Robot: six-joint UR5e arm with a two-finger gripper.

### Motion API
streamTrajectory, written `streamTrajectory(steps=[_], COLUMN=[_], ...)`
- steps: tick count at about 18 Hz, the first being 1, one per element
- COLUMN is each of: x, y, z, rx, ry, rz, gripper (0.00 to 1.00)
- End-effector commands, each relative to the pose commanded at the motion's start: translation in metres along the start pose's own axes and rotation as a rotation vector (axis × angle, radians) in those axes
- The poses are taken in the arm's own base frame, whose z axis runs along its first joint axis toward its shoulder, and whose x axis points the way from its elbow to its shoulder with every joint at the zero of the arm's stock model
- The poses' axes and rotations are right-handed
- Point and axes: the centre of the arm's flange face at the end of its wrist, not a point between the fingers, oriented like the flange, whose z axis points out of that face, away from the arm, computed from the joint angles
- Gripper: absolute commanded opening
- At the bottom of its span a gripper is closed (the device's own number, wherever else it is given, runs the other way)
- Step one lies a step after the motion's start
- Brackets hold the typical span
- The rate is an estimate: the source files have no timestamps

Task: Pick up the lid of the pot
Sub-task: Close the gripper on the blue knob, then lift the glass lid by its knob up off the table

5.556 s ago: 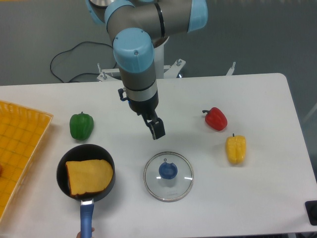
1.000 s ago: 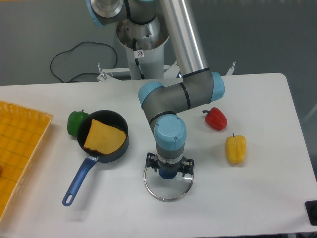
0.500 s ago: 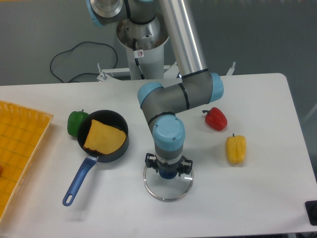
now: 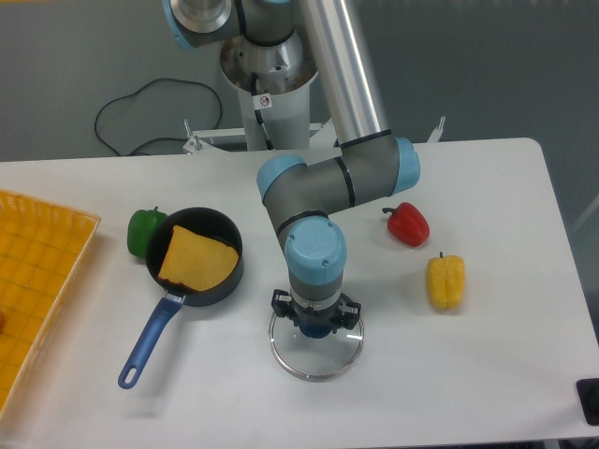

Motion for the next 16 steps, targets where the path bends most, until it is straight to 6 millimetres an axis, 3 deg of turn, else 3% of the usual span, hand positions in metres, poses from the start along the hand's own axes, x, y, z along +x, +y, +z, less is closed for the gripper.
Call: streamTrajectory(steps=[4, 7, 11, 16], x=[-0.001, -0.001, 0.018, 0.027], y=[0.000, -0.001, -0.001, 0.012], z=[-0.007, -0.024, -0.061, -0.105], rx=[0.006, 0.005, -0.046, -0.030], ry=[0.002, -0.003, 0.032, 0.024], rz=[0.006, 0.017, 0.179, 0.408], gripper=[0.48, 0.48, 0.48, 0.48])
